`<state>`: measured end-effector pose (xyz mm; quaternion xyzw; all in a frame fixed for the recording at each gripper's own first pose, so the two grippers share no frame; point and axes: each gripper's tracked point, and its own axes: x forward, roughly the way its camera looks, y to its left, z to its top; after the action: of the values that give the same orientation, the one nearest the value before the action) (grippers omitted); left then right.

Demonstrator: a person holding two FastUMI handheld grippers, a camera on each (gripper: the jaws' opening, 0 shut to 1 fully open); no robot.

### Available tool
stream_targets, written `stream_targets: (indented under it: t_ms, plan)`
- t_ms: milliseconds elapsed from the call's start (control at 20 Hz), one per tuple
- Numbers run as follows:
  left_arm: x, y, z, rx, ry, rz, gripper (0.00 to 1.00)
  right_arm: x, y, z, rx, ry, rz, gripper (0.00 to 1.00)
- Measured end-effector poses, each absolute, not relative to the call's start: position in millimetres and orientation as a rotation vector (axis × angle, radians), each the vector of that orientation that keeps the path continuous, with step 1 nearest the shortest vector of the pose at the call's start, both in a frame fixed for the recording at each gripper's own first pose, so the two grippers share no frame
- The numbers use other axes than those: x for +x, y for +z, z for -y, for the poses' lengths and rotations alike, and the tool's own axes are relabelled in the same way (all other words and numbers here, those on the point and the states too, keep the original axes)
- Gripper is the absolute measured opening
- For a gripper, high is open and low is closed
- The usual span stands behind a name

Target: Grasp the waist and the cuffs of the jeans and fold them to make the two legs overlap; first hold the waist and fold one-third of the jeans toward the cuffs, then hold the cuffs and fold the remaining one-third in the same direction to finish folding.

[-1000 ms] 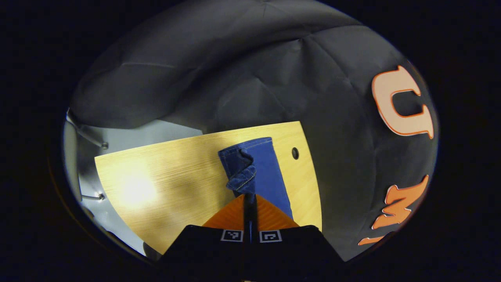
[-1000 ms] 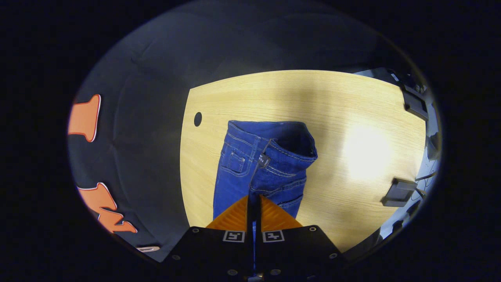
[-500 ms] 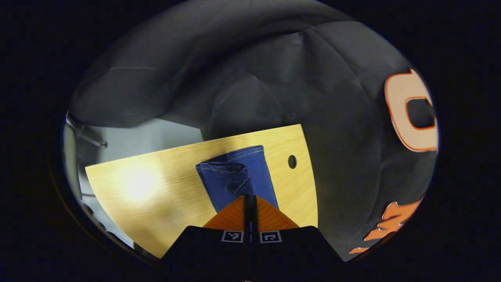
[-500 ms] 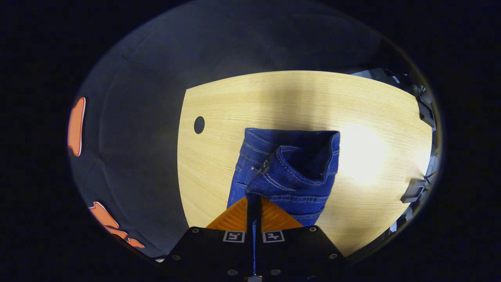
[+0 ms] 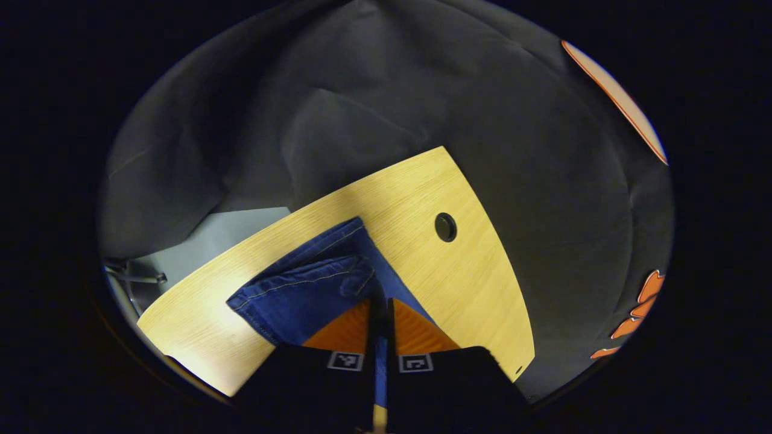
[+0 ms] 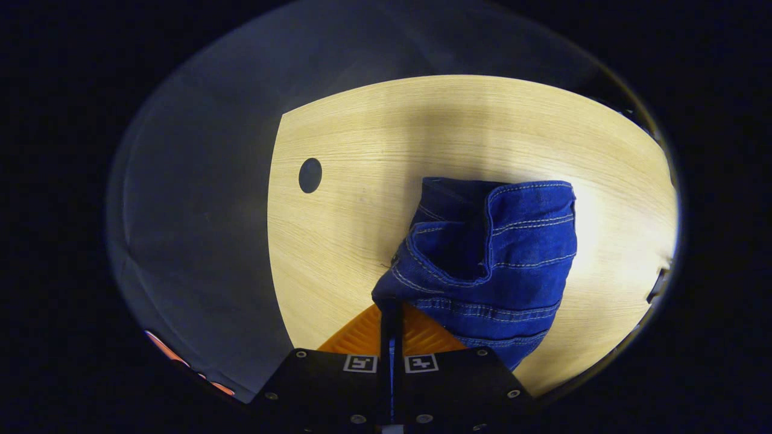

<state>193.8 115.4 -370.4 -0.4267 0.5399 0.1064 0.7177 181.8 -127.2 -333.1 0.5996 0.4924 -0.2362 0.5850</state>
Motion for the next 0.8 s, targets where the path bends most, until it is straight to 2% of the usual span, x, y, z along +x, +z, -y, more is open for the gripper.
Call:
stream_targets:
  t_ms: [50,100,150,200,300,450,500,550,600,650,700,800]
  plan:
    - [199,-369,-116,-0.936,0.224,-1.179,0.16,182,-333,128,1.403,-0.552,-1.148,0.02]
    - [201,-369,-118,-0.93,0.226,-1.16,0.16,181,-332,128,1.403,-0.55,-1.153,0.02]
    - [204,-370,-119,-0.92,0.229,-1.148,0.34,186,-328,129,1.413,-0.537,-1.134,0.02]
    - [206,-364,-123,-0.916,0.227,-1.12,0.46,187,-324,131,1.419,-0.528,-1.108,0.1]
    - [212,-352,-126,-0.904,0.212,-1.078,0.48,196,-308,140,1.436,-0.51,-1.034,0.18]
    - [214,-330,-125,-0.85,0.161,-1.002,0.87,189,-294,158,1.376,-0.492,-0.978,0.3]
    - [213,-325,-124,-0.818,0.151,-0.988,0.88,180,-292,161,1.341,-0.488,-0.98,0.39]
    - [213,-318,-123,-0.785,0.137,-0.97,0.95,171,-293,164,1.305,-0.488,-0.989,0.32]
    - [212,-311,-120,-0.762,0.121,-0.961,0.95,161,-295,165,1.271,-0.486,-0.997,0.43]
    - [212,-307,-117,-0.744,0.1,-0.949,0.96,150,-297,168,1.236,-0.489,-1.004,0.59]
    - [209,-306,-114,-0.73,0.088,-0.947,0.96,139,-298,171,1.205,-0.492,-1.015,0.7]
    - [202,-304,-105,-0.698,0.062,-0.931,0.97,120,-303,180,1.152,-0.509,-1.028,0.82]
